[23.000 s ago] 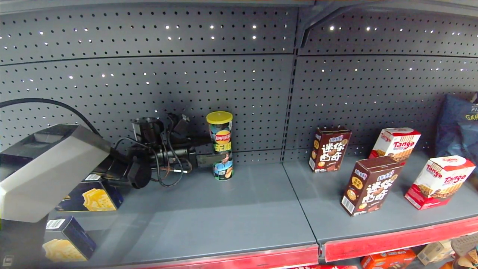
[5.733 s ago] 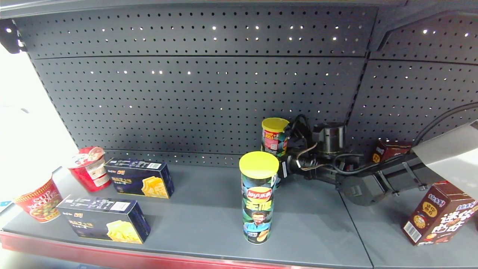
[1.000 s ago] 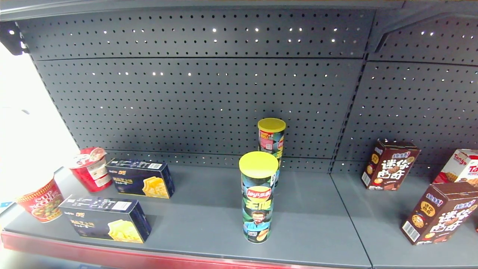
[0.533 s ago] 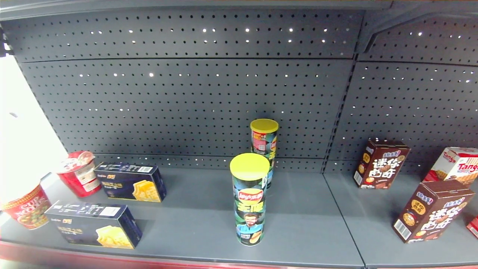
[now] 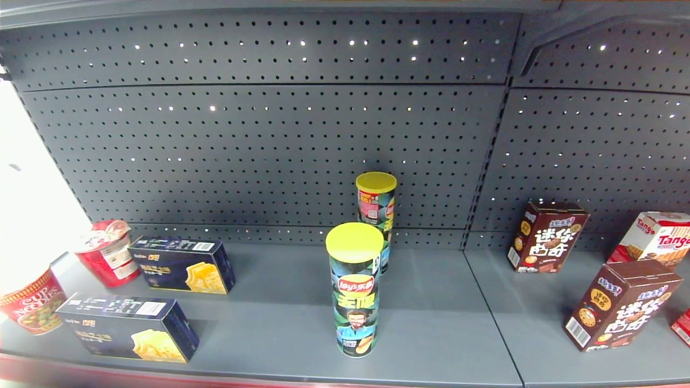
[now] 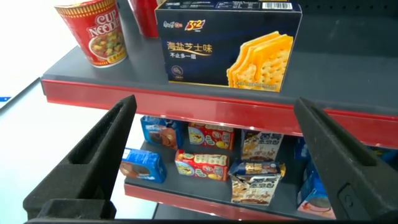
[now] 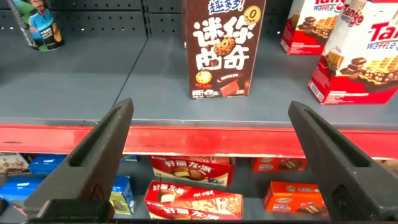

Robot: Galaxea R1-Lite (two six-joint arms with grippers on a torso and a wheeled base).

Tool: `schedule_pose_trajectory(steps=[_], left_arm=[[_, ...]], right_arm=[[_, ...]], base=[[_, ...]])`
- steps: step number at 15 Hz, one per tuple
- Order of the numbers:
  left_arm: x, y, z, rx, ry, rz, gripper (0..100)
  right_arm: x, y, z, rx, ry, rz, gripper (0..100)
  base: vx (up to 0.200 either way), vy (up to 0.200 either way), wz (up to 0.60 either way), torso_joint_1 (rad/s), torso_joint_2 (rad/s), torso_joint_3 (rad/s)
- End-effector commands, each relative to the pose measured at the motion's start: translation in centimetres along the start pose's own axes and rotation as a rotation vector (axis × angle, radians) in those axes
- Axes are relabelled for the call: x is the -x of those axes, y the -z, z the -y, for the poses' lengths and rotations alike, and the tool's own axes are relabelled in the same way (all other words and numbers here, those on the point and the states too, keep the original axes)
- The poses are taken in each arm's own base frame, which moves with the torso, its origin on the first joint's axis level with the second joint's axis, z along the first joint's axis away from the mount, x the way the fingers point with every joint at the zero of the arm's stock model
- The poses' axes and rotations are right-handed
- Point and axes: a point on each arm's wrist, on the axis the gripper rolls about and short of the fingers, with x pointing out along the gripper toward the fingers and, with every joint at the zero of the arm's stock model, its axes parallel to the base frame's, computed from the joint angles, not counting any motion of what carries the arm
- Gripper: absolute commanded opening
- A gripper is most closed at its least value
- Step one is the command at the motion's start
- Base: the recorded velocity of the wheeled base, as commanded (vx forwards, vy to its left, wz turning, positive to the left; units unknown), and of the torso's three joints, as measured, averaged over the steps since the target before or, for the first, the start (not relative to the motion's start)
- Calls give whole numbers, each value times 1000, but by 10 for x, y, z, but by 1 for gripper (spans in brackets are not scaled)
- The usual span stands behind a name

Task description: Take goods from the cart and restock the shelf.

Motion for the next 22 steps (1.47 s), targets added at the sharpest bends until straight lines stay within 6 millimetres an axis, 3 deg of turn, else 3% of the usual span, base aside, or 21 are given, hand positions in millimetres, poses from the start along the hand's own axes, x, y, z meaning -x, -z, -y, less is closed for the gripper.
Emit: schedule_pose_trajectory(steps=[1,16,17,20,22], left_arm=[[0,0,0,-9,8,0,100],[1,-4,0,-67,-3,28,100],[12,-48,-2,-143,-5,195,100],[-2,-146,-4,-194,118,217,100],[-20,-167,-2,-343,200,163,100]], right_arm=[[0,0,0,0,0,-3,100],[0,0,0,0,0,-3,100],[0,0,0,0,1,-3,100],[0,0,0,0,0,-3,100],[0,0,0,0,0,-3,100]], base=[[0,0,0,0,0,0],[-27,0,0,1,1,-1],[0,0,0,0,0,0],[0,0,0,0,0,0],[0,0,0,0,0,0]])
